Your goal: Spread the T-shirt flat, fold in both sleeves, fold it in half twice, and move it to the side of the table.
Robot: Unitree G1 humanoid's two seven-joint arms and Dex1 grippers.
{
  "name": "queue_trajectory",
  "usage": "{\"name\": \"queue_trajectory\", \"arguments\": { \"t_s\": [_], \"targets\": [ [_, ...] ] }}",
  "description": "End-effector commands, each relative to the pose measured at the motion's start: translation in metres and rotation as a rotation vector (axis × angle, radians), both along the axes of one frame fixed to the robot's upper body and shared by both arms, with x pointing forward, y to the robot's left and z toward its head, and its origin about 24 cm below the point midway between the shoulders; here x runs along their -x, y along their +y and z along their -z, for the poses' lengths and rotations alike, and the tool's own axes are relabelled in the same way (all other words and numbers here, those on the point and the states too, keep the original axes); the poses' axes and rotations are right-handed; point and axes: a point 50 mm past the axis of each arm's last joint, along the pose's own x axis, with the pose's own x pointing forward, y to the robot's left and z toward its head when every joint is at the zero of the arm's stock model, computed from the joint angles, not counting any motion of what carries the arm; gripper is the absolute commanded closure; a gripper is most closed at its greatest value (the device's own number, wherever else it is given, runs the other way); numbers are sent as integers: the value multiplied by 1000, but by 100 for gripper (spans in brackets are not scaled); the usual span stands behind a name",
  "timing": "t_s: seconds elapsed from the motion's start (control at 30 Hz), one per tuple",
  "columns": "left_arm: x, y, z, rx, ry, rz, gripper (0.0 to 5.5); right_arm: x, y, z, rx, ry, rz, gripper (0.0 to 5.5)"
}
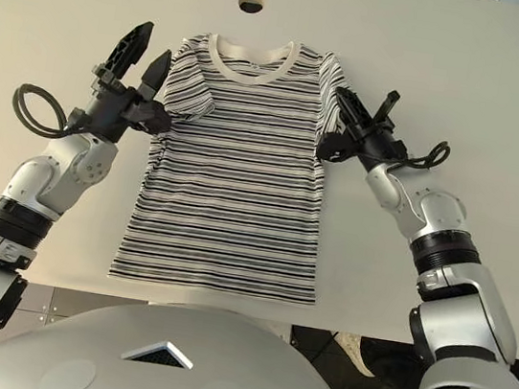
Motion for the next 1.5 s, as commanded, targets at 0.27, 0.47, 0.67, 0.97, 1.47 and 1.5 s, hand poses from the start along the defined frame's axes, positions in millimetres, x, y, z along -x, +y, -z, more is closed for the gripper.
{"name": "queue_trajectory", "arguments": {
  "t_s": [0.27,0.47,0.67,0.97,1.47,1.5],
  "targets": [
    [-1,-6,10,3,38,10,292,-6,33,-3,62,17,-115,508],
    [-1,0,14,-3,53,-7,292,-7,30,-3,64,30,-104,393],
    [-1,18,8,-34,44,-52,292,-6,30,-9,49,4,-116,278],
    [4,56,0,-56,50,-134,292,-2,51,-19,-58,-30,-209,119],
    [136,89,10,-280,795,318,292,135,-63,-33,13,444,-138,41],
    [146,89,7,-257,850,339,292,146,-61,-32,31,508,-160,41]
  ]
}}
